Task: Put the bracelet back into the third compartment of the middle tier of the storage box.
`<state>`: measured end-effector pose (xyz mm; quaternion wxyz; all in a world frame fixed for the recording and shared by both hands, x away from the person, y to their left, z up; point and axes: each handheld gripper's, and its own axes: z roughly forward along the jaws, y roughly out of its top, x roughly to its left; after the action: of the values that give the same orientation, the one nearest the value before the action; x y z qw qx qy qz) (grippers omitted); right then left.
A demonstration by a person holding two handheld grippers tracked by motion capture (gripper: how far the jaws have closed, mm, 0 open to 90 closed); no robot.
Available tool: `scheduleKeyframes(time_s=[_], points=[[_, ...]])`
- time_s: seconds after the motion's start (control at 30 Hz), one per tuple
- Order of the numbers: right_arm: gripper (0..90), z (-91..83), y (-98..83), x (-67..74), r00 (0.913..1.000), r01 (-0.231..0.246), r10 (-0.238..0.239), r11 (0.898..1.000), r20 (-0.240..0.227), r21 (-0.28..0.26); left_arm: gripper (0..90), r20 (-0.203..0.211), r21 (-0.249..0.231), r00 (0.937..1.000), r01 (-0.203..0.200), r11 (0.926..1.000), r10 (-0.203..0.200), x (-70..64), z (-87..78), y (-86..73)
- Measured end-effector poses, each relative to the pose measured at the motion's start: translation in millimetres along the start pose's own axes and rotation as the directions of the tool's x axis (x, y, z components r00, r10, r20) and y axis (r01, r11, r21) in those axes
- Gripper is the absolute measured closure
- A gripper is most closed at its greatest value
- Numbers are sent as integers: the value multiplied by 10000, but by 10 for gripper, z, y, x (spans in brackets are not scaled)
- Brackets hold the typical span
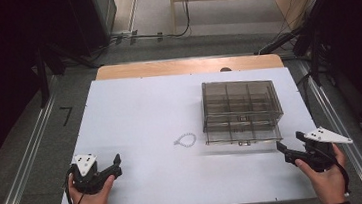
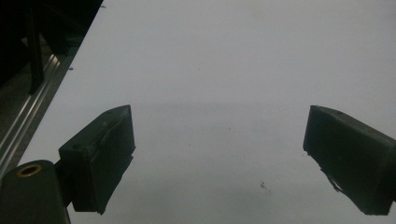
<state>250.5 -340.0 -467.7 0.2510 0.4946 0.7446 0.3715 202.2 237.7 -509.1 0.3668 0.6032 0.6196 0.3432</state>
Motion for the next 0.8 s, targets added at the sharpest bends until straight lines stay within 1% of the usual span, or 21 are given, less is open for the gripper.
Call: scheduleKeyframes(time_s=[0.13,0.27,0.3,0.33,0.37,0.53,0.67,0.8], points=[[197,-3,0,-4,10000,-44,44,10000,15,-8,92,-13,37,10000,-94,9999,94,-15,5,1],[197,0,0,-8,10000,-69,69,10000,-9,9,92,-14,23,10000,-54,10000,54,-29,8,11],[197,6,1,-7,10000,-41,41,10000,-40,11,92,11,91,9999,-165,9998,165,-46,15,18],[197,9,2,-5,10000,-23,24,10000,-54,12,92,11,91,9999,-165,9998,165,-46,15,18],[197,13,3,-2,10000,-32,32,10000,-55,16,92,68,95,9997,-256,9996,255,-69,22,28],[197,22,9,7,10000,-21,21,10000,-78,40,92,45,75,9995,-316,9995,316,-90,17,56],[197,22,9,8,9999,-36,37,10000,-95,32,92,65,85,9998,-193,9998,192,-91,15,73],[197,24,8,1,9999,-19,20,10000,-150,35,92,191,78,9998,-113,9999,112,-117,22,87]])
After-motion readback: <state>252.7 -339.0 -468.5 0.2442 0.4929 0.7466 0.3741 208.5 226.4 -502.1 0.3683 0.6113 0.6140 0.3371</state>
